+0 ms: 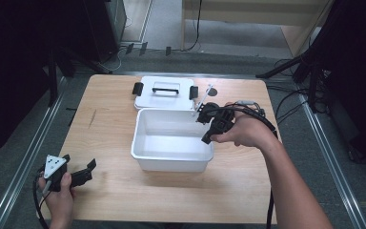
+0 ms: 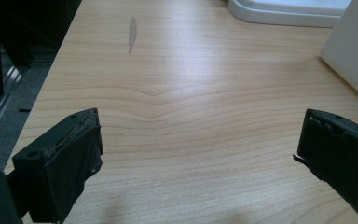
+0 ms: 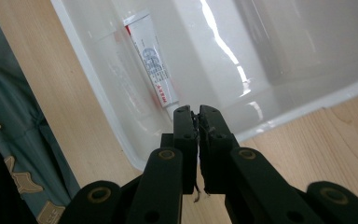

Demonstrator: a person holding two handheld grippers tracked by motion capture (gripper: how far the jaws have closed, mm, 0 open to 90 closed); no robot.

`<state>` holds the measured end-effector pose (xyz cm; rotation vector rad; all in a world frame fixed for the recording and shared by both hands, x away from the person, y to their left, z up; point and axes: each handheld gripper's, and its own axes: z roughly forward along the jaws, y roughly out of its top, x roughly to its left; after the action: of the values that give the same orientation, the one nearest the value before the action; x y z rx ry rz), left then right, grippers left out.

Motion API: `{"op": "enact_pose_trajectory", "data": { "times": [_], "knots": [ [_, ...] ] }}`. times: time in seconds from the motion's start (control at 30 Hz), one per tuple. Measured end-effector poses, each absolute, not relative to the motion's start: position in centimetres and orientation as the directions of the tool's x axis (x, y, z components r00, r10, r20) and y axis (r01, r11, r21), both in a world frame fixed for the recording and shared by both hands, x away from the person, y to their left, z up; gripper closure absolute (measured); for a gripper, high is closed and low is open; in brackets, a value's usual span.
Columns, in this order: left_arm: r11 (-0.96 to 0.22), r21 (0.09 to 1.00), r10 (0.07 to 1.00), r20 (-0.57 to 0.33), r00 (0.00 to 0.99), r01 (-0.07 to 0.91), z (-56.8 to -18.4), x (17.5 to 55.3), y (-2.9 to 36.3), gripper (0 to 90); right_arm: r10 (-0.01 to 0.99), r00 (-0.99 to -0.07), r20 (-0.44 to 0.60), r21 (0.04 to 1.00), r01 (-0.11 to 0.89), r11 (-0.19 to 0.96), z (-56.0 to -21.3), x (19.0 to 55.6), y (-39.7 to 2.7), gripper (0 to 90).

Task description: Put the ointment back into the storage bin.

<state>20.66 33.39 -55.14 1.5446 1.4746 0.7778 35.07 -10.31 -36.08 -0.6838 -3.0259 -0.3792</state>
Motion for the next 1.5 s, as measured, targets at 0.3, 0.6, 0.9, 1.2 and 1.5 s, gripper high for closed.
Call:
{"op": "enact_pose_trajectory", "data": {
  "times": [0.3,0.6,0.9,1.2,1.5],
  "knots": [
    [0.043,0.884,0.988,-0.108,0.114,0.465,-55.1,20.7,33.4,0.3,0.464,-0.883,0.063,0.250,0.464,0.850,-35.2,34.9,-13.1,87.8],
    [0.041,0.884,0.988,-0.106,0.113,0.465,-55.1,20.7,33.3,0.3,0.504,-0.862,0.059,0.247,0.502,0.829,-35.8,34.9,-15.3,87.9],
    [0.041,0.883,0.988,-0.106,0.114,0.467,-55.1,20.7,33.3,0.3,0.549,-0.834,0.063,0.229,0.547,0.805,-37.9,35.1,-17.3,86.4],
    [0.042,0.884,0.988,-0.107,0.114,0.466,-55.1,20.7,33.4,0.3,0.586,-0.807,0.072,0.223,0.586,0.779,-40.3,35.0,-18.8,75.2],
    [0.043,0.884,0.988,-0.108,0.114,0.466,-55.1,20.7,33.4,0.3,0.627,-0.779,-0.030,0.353,0.578,0.736,-42.7,35.1,-20.6,54.1]
  ]
}}
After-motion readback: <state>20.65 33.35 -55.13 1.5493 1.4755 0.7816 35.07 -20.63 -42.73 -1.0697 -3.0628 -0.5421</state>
